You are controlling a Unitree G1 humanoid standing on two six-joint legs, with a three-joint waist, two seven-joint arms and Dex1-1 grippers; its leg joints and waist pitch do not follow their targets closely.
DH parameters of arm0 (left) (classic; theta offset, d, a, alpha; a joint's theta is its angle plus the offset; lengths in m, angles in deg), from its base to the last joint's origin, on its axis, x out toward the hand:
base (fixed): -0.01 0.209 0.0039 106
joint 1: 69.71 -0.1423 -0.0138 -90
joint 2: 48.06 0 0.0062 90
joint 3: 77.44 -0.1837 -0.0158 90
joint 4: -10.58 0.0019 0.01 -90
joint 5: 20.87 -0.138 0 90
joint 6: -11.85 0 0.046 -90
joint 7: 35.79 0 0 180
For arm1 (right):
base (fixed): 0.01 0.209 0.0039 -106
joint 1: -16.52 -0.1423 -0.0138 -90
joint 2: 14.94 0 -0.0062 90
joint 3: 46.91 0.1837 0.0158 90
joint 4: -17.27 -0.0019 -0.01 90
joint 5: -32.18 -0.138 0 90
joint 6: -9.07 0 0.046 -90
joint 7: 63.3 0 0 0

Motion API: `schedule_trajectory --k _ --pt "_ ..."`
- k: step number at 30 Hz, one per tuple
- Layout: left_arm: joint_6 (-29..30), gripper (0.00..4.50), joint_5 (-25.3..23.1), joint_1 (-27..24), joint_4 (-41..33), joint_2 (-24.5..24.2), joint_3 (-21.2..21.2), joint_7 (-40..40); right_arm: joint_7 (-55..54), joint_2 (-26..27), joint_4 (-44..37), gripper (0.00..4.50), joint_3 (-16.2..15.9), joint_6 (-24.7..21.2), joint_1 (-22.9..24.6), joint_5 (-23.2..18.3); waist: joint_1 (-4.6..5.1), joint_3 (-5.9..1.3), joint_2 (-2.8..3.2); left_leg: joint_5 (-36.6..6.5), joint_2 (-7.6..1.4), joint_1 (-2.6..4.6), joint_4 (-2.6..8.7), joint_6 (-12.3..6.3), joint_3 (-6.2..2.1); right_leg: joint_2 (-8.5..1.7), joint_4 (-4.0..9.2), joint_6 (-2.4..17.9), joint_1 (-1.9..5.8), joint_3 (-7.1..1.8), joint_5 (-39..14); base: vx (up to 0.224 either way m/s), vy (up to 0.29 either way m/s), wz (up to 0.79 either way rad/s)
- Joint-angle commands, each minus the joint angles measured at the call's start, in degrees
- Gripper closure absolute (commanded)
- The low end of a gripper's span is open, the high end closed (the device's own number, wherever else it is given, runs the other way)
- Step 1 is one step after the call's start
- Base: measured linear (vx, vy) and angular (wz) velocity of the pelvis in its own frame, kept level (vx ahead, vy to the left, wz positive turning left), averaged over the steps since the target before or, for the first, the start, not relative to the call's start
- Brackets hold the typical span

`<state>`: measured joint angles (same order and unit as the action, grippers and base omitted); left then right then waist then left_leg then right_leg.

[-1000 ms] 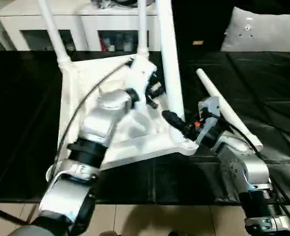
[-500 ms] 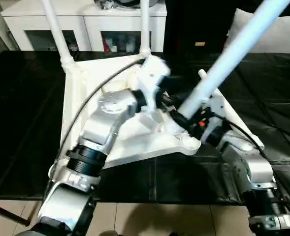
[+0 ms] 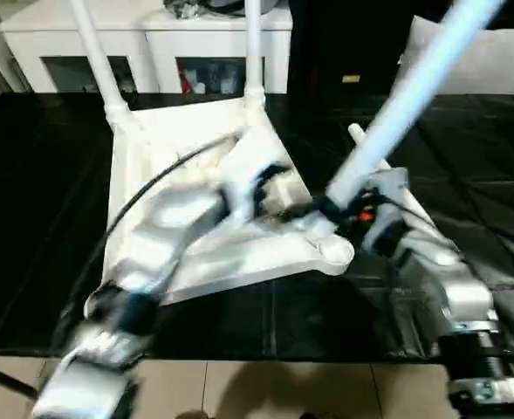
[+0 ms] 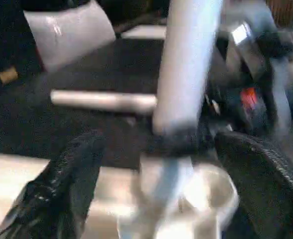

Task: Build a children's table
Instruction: Insert table leg to table base

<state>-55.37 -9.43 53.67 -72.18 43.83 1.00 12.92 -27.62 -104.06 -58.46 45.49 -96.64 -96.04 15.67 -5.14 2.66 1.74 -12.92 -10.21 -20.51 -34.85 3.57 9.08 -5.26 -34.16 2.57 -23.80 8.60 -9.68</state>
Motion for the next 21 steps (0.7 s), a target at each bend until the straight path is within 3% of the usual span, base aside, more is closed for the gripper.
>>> schedule_trajectory --k 1,2,8,9,12,14,16,21 --pt "1.41 0.1 0.31 -0.36 -2.7 -0.91 -1.5 2.02 0.35 -0.3 0.05 2.62 0.63 -0.46 -0.73 -1.07 0.12 -4.16 -0.41 1.31 -3.01 -0.17 3.39 -6.18 -0.57 -4.04 3.34 9.0 4.33 -4.15 -8.82 0.0 0.0 0.0" --pt "2.1 0.05 -0.07 -1.34 -3.13 -1.84 -2.58 2.67 0.41 -0.64 0.25 2.62 0.85 -0.53 -1.0 -1.14 0.08 -4.2 -0.58 1.29 -3.15 -0.19 3.49 -6.06 -0.67 -4.15 3.07 9.26 4.47 -4.22 -8.52 0.0 0.0 0.0" --pt "4.84 0.05 -3.04 -5.21 -2.9 -3.62 -8.03 3.49 0.71 -2.25 0.03 2.62 1.53 -1.54 -1.32 -1.18 0.23 -4.04 -0.36 0.43 -2.79 -0.27 3.45 -5.56 -0.49 -4.02 3.55 8.14 4.51 -4.23 -10.53 0.0 0.0 0.0" --pt "5.21 0.32 -3.61 -6.01 -2.4 -3.34 -8.99 3.19 0.8 -2.61 -0.39 2.62 1.58 -1.98 -1.04 -1.04 0.3 -4.07 -0.46 0.39 -2.8 -0.27 3.44 -5.44 -0.49 -3.96 3.57 7.98 4.55 -4.19 -10.67 0.0 0.0 0.0" --pt "4.26 0.44 -5.74 -6.44 -0.18 -2.98 -10.45 1.61 1.02 -2.98 -1.17 2.62 1.51 -2.55 -0.53 -1.07 0.3 -4.11 -0.53 0.38 -2.63 -0.34 3.38 -5.59 -0.48 -3.85 3.76 7.57 4.59 -4.13 -10.9 0.0 0.0 0.0" --pt "4.24 0.82 -7.34 -6.11 2.0 -2.86 -11.23 0.08 1.16 -3.25 -1.7 2.62 1.34 -2.94 -0.15 -1.17 0.33 -4.11 -0.6 0.3 -2.55 -0.4 3.35 -5.64 -0.46 -3.81 3.89 7.09 4.62 -4.06 -11.16 0.0 0.0 0.0" --pt "4.19 0.84 -8.23 -5.83 3.23 -2.99 -11.77 -0.72 1.36 -3.57 -2.17 2.62 1.11 -3.36 0.17 -1.34 0.27 -4.14 -0.6 0.19 -2.49 -0.39 3.33 -5.67 -0.48 -3.81 3.96 6.57 4.68 -4.03 -11.66 0.0 0.0 0.0" --pt "3.3 1.33 -9.51 -5.63 5.24 -2.74 -11.66 -2.19 1.97 -4.33 -3.3 2.62 0.82 -5.35 0.84 -1.73 0.18 -4.23 -0.58 0.72 -2.63 -0.33 3.29 -5.95 -0.58 -3.79 3.71 7.35 4.62 -4.0 -10.37 0.0 0.0 0.0"
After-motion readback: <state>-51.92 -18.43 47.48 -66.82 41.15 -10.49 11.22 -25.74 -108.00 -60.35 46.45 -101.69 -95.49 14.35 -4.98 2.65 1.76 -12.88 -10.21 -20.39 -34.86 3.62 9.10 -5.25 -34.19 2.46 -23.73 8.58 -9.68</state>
